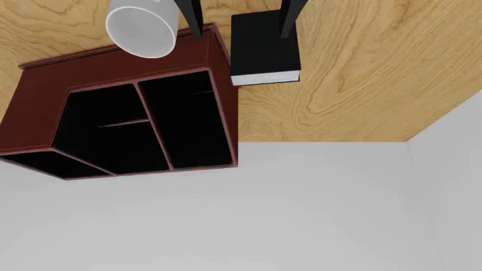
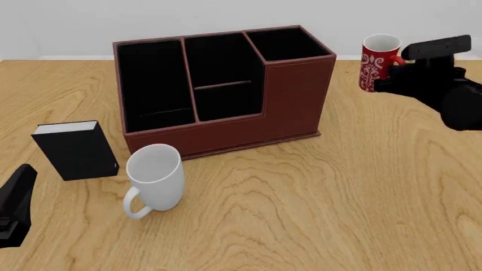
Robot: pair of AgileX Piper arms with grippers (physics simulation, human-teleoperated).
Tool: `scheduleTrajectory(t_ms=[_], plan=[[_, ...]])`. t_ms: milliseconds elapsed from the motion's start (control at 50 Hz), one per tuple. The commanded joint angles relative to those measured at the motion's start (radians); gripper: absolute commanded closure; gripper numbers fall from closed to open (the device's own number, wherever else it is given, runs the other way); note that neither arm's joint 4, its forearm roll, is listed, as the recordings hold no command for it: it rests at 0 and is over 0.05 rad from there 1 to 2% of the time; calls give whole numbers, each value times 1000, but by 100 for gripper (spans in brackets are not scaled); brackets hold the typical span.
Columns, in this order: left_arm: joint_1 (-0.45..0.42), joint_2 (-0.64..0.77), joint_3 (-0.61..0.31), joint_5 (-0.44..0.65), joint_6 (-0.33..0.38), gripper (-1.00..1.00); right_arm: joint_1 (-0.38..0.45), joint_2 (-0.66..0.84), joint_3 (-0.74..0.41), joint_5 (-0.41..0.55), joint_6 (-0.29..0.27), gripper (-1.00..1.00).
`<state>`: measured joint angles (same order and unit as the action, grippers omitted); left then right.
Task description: Pick up the red mug and place it to the right of the caddy.
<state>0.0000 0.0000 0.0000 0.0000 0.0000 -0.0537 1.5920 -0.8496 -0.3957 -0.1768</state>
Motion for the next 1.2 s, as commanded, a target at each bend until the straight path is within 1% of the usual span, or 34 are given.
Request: scheduleTrajectory(t_ms=[20,60,80,100,120,200,220,340,440,500,540,580,840,1120,1200], plan=[[0,0,0,0,0,-100,29,113,-139,40,24,100],[0,0,0,0,0,-100,30,140,-167,53,35,100],[0,0,0,0,0,-100,35,159,-189,71,67,100],[0,0,0,0,0,-100,35,162,-194,73,73,100],[0,0,0,0,0,-100,31,172,-205,74,68,100],[0,0,0,0,0,-100,37,204,-250,102,93,100],[0,0,0,0,0,-100,38,210,-259,105,90,100],[0,0,0,0,0,-100,50,248,-315,146,119,100],[0,0,0,0,0,-100,55,279,-357,167,120,100],[0,0,0,0,0,-100,56,306,-378,171,110,100],[0,0,0,0,0,-100,57,317,-388,178,119,100],[0,0,0,0,0,-100,60,329,-395,177,108,100],[0,0,0,0,0,-100,56,396,-465,213,92,100],[0,0,0,0,0,-100,80,448,-522,274,116,100],[0,0,0,0,0,-100,88,461,-532,288,113,100]])
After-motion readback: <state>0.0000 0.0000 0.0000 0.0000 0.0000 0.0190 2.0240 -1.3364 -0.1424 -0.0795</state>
